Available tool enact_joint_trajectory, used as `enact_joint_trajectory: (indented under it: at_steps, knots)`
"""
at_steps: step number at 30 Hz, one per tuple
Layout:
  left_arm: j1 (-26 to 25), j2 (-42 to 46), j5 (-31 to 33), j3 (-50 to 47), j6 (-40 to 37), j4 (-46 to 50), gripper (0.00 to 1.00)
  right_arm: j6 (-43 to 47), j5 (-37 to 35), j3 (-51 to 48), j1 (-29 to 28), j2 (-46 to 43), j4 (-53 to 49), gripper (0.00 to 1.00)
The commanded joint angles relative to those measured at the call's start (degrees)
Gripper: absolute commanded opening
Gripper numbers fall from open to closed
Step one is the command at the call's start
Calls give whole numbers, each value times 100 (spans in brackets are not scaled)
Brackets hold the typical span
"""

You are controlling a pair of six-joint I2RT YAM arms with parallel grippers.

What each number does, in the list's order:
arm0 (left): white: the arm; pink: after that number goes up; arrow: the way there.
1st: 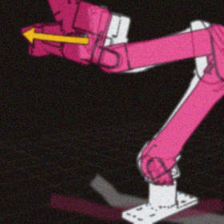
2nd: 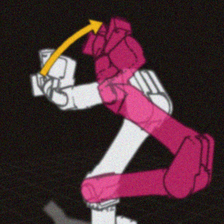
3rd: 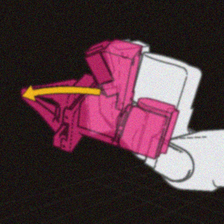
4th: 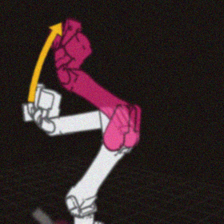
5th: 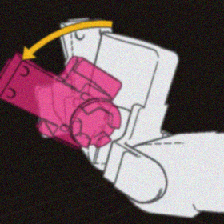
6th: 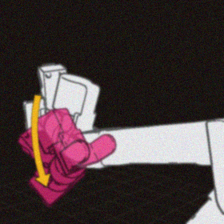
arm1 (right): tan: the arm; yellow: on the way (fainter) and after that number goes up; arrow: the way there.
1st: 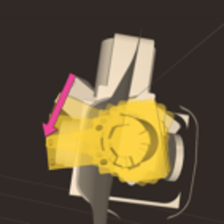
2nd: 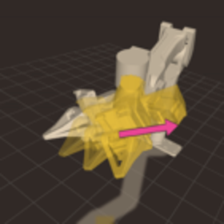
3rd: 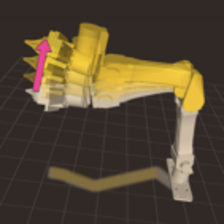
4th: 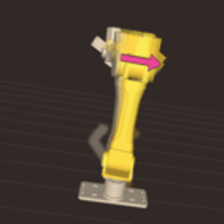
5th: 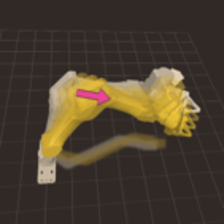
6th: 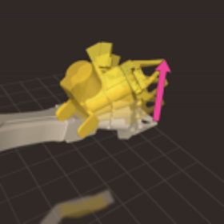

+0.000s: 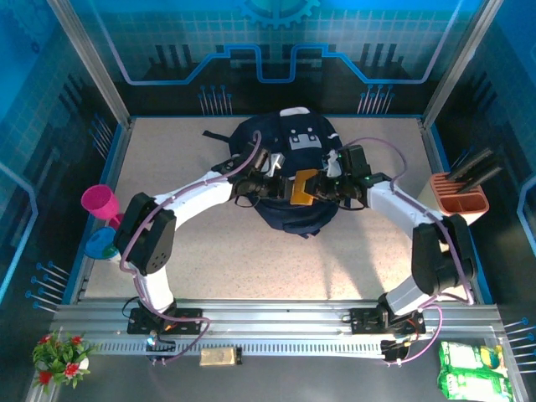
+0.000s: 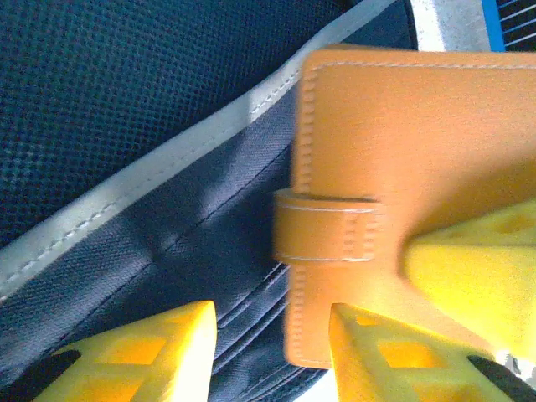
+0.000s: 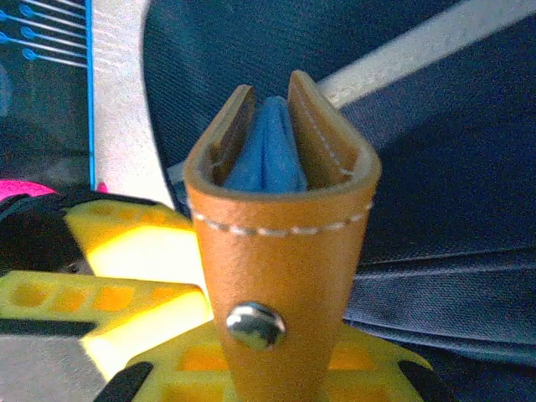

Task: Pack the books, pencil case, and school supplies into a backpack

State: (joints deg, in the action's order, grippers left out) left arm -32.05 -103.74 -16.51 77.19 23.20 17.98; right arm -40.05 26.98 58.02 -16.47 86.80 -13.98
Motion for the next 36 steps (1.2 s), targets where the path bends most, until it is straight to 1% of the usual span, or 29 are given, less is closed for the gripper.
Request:
enact_joint_trajectory:
  at_steps: [1, 4, 6, 11, 16, 19, 23, 25, 29, 31, 33, 36]
  knots:
    - [-73, 285, 440, 406, -898, 678, 48, 90, -268, -250, 278, -776, 106, 10]
    - [-213, 212, 914, 691, -1548, 1137, 56, 131, -540, -492, 579, -1358, -16, 10]
    - [-318, 142, 1193, 854, -1893, 1356, 60, 196, -765, -623, 759, -1694, -177, 10]
    - [-590, -170, 1820, 1294, -2559, 1744, 65, 407, -1322, -731, 1176, -2414, -735, 11]
    - [-939, -651, 2453, 1849, -3173, 2151, 67, 464, -1398, -992, 1445, -2771, -922, 11]
    - [-1095, -995, 2672, 2242, -3308, 2436, 68, 437, -1380, -1070, 1519, -2844, -919, 11]
    - [-1123, -1451, 2507, 2793, -3059, 2804, 68, 378, -1337, -1147, 1581, -2837, -885, 11]
    - [-1138, -1687, 2602, 3001, -3043, 2964, 68, 349, -1263, -1147, 1614, -2802, -872, 11]
    - [-1149, -2051, 2801, 3409, -3092, 3226, 66, 301, -1176, -1193, 1636, -2783, -796, 12]
    - [-1151, -2198, 3042, 3620, -3096, 3318, 58, 264, -1138, -1222, 1635, -2757, -743, 12]
    - [-1146, -2343, 3311, 3864, -3042, 3453, 53, 215, -1080, -1235, 1640, -2714, -691, 12]
    - [-1149, -2440, 3507, 4093, -2988, 3555, 44, 140, -985, -1258, 1643, -2671, -620, 12]
